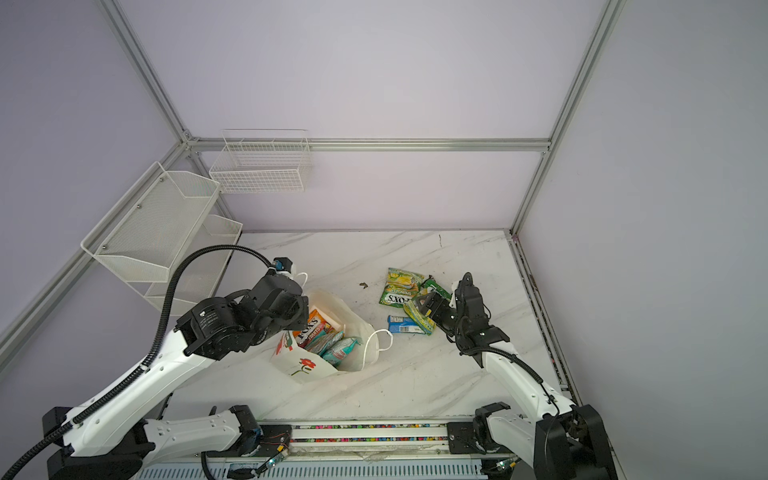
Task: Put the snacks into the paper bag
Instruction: 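Move the right gripper down over the larger green Fox's Spring Tea bag, then close the right gripper on the edge of the green Fox's bag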
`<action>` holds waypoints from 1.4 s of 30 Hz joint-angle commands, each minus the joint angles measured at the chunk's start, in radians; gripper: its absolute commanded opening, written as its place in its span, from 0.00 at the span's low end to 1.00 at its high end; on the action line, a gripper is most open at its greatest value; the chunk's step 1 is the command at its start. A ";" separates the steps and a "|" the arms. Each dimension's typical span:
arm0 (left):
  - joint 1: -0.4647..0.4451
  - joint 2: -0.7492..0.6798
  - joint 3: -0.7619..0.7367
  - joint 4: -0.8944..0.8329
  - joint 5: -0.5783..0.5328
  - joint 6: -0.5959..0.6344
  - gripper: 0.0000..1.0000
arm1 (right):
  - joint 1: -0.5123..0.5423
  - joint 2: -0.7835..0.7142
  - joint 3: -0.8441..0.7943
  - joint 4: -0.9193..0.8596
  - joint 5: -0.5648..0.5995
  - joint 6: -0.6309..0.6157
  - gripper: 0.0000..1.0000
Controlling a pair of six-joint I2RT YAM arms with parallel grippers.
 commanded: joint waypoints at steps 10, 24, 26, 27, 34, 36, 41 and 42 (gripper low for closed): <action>0.002 -0.032 -0.028 0.067 -0.030 -0.016 0.00 | -0.092 0.082 -0.063 0.017 -0.007 -0.019 0.96; 0.002 -0.029 -0.024 0.067 -0.029 -0.015 0.00 | -0.172 0.198 -0.141 0.140 -0.090 -0.009 0.95; 0.002 -0.029 -0.022 0.066 -0.029 -0.015 0.00 | -0.173 0.211 -0.142 0.150 -0.090 -0.011 0.95; 0.001 -0.028 -0.022 0.067 -0.029 -0.014 0.00 | -0.174 0.219 -0.143 0.157 -0.091 -0.010 0.95; 0.001 -0.025 -0.014 0.065 -0.027 -0.011 0.00 | -0.175 0.314 -0.166 0.250 -0.124 0.012 0.95; 0.001 -0.025 -0.014 0.065 -0.026 -0.009 0.00 | -0.176 0.354 -0.174 0.289 -0.142 0.018 0.94; 0.001 -0.025 -0.012 0.065 -0.027 -0.009 0.00 | -0.175 0.428 -0.188 0.356 -0.158 0.028 0.94; 0.001 -0.025 -0.011 0.065 -0.027 -0.009 0.00 | -0.176 0.436 -0.189 0.363 -0.159 0.027 0.93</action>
